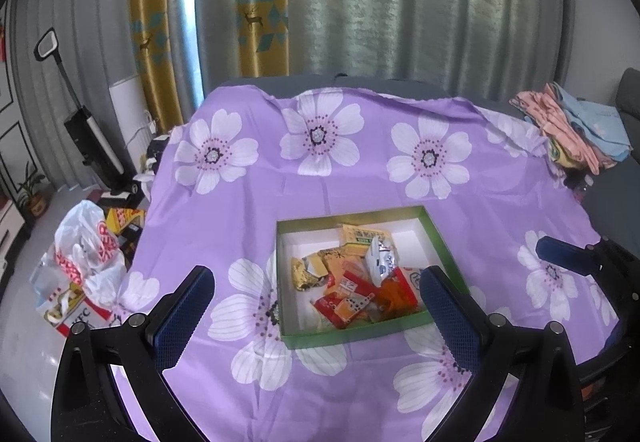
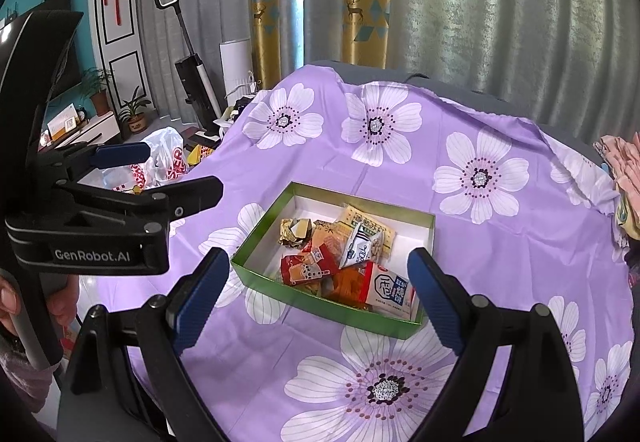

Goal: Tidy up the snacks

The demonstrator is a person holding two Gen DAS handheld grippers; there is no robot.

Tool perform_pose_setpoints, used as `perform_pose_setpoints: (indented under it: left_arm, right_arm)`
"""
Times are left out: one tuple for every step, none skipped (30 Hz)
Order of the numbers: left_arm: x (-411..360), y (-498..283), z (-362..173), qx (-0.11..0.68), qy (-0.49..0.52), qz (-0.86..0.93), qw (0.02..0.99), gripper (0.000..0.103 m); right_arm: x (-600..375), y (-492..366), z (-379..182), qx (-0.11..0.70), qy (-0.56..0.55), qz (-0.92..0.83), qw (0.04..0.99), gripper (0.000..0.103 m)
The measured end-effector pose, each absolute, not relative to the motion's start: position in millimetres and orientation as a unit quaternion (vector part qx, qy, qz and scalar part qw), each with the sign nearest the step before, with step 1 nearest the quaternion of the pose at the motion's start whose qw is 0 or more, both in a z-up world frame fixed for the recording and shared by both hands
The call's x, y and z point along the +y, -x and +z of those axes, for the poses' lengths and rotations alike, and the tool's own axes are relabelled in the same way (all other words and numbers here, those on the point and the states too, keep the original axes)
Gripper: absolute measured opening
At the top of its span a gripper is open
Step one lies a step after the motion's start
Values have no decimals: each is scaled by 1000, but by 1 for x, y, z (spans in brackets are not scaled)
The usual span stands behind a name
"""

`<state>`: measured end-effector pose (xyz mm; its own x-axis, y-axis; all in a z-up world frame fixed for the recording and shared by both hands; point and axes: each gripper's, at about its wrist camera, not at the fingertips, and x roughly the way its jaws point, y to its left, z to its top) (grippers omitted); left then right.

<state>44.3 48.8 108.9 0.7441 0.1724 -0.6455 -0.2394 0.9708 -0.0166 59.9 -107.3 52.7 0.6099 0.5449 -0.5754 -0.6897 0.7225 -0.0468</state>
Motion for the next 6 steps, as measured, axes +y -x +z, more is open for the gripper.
perform_pose_setpoints:
  left_arm:
    - [49, -45, 109, 341, 48, 112, 932, 102]
    - [49, -45, 109, 341, 48, 113, 932, 102]
    - [50, -45, 109, 342, 47, 114, 932, 102]
    - [50, -45, 109, 342, 48, 115, 931, 102]
    - [51, -45, 108, 343, 48, 115, 931, 102]
    - [51, -45, 108, 343, 48, 115, 931, 102]
  right_arm:
    - [-107, -60, 53, 272, 133, 348, 887, 91]
    - [-107, -60, 53, 272, 133, 348, 887, 91]
    - [-107, -60, 53, 272, 133, 348, 887, 91]
    - [-106, -61, 53, 272, 134, 348, 887, 91]
    - [-107, -60, 53, 272, 133, 349, 887, 91]
    - [-106, -60, 54, 272, 134, 348, 887, 91]
